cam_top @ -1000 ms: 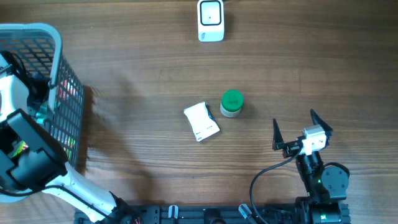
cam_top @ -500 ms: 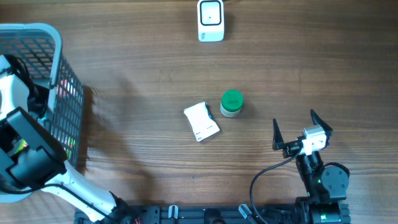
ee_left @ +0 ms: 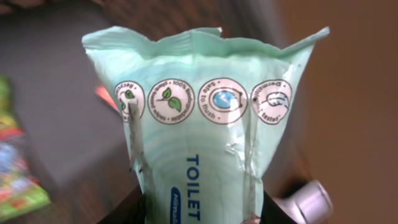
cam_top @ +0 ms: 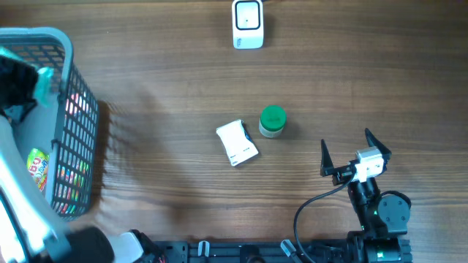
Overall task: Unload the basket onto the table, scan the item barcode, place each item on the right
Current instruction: 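Reach the left gripper into the basket and grasp the mint-green wipes pack, then place the wipes pack on the table beside the white packet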
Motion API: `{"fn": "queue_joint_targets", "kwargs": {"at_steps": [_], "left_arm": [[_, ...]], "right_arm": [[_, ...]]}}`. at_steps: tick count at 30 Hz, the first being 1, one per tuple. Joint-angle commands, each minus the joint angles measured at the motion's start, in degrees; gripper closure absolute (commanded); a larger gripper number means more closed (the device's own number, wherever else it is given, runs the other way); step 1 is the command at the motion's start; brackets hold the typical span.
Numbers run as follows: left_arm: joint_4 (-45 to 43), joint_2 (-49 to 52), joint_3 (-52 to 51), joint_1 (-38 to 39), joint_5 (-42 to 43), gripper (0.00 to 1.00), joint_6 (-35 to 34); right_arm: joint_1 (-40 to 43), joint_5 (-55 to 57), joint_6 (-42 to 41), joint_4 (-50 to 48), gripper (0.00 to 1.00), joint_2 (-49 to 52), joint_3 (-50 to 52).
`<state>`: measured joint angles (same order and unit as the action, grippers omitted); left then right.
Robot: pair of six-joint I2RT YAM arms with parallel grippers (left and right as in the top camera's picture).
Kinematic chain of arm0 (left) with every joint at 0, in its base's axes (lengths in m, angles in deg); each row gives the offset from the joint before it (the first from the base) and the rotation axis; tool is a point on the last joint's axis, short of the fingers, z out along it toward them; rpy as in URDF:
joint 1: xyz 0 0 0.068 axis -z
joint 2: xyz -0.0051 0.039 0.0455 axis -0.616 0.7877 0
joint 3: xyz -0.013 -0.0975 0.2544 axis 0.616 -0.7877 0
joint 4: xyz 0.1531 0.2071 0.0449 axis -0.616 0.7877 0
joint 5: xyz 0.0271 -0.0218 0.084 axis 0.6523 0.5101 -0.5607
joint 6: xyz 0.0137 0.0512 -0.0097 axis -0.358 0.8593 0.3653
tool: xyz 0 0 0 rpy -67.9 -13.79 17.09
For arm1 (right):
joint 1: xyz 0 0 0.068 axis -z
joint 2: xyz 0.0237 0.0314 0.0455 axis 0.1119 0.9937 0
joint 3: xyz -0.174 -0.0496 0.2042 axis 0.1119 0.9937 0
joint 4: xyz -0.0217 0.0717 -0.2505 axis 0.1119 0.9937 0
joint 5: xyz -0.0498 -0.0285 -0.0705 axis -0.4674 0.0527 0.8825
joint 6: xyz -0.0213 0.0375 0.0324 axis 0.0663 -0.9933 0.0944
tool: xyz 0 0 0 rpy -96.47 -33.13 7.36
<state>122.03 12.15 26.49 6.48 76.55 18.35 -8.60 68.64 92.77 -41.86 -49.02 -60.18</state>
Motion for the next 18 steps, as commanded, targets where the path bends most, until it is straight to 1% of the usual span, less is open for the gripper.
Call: {"fn": "queue_joint_targets", "kwargs": {"at_steps": [1,2,4,7,9,10,12,14,16,17,18], "left_arm": [[2.67,-5.03,0.13,12.59,8.90,0.66,-0.37],[2.80,-5.51,0.13,16.24,7.76,0.66,-0.37],[3.30,-5.73,0.13,26.64,0.83,0.66,-0.46],[4.98,-4.13,-1.38,39.28,-10.88,0.66,-5.38],[5.42,-2.78,-3.80,45.77,-16.24,0.66,-8.00],[5.62,-1.62,-6.67,50.40,-20.09,0.66,-11.47],[5.53,-0.22,-11.52,55.89,-25.40,0.66,-17.90],[5.07,0.81,-16.02,59.36,-28.96,0.66,-23.43],[0.57,1.86,-23.87,62.88,-30.77,0.66,-27.23],[-8.44,2.10,-33.14,65.05,-29.68,0.65,-28.50],[-12.31,2.14,-36.72,65.55,-28.70,0.66,-28.50]], "right_arm": [[-0.22,0.87,0.52,-0.20,0.00,-0.28,0.07],[-0.22,0.87,0.52,-0.22,0.00,-0.28,0.07],[-0.22,0.87,0.52,-0.20,0.00,-0.28,0.07],[-0.22,0.87,0.52,-0.20,0.00,-0.28,0.07],[-0.22,0.87,0.52,-0.22,0.00,-0.28,0.07],[-0.22,0.87,0.52,-0.20,0.00,-0.28,0.07],[-0.22,0.87,0.52,-0.20,0.00,-0.28,0.07],[-0.22,0.87,0.55,-0.22,0.00,-0.28,0.07],[-0.22,0.87,0.52,-0.20,0.00,-0.28,0.07],[-0.22,0.87,0.52,-0.20,0.00,-0.28,0.07],[-0.22,0.87,0.55,-0.22,0.00,-0.28,0.07]]}}
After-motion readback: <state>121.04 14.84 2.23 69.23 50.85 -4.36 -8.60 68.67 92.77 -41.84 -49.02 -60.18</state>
